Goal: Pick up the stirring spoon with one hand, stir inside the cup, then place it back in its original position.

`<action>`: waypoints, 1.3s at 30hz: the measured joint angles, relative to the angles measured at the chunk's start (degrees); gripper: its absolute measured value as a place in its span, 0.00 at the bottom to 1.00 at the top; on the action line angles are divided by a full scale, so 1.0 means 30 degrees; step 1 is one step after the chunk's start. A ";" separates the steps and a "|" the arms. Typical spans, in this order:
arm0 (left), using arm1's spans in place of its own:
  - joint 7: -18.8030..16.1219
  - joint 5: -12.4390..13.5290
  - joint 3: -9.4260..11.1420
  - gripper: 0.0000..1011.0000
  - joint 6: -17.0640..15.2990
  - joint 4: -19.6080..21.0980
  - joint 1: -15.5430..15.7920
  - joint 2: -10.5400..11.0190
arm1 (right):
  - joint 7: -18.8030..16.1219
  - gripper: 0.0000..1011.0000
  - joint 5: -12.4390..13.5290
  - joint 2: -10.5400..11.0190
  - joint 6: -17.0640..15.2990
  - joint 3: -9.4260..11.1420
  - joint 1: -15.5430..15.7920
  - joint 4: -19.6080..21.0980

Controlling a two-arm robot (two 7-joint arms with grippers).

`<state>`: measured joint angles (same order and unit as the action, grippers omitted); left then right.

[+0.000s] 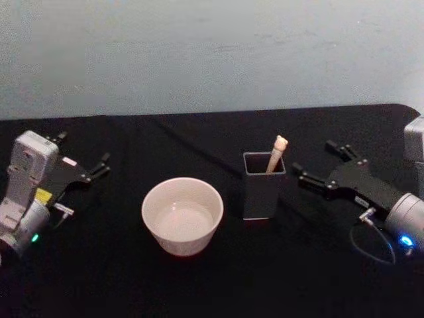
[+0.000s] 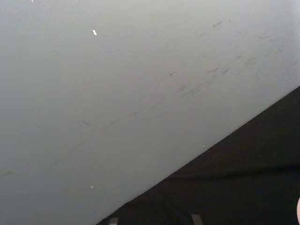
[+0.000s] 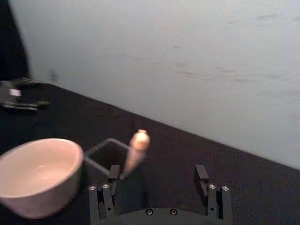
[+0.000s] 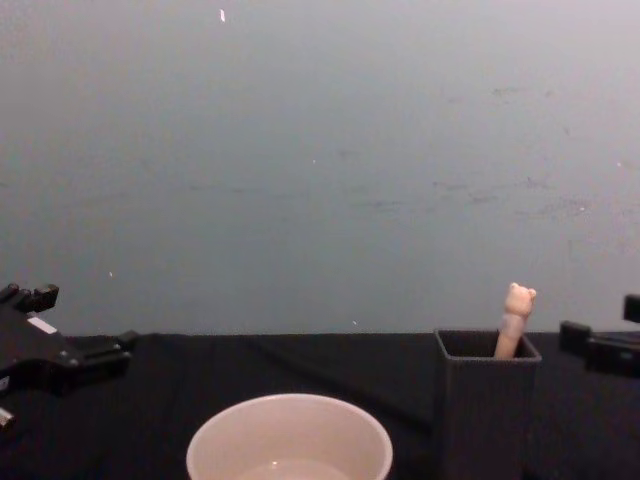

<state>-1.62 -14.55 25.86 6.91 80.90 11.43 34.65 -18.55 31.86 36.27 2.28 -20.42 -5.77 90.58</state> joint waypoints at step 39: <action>0.0000 0.0001 0.0002 0.99 0.0000 0.0001 0.0001 0.0000 | -0.1915 0.99 -0.0453 -0.3970 -0.1375 -0.0372 -0.3141 -0.3625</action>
<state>-1.62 -14.55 25.87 6.91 80.90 11.43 34.65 -24.30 30.50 24.36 -1.85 -21.54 -15.19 79.71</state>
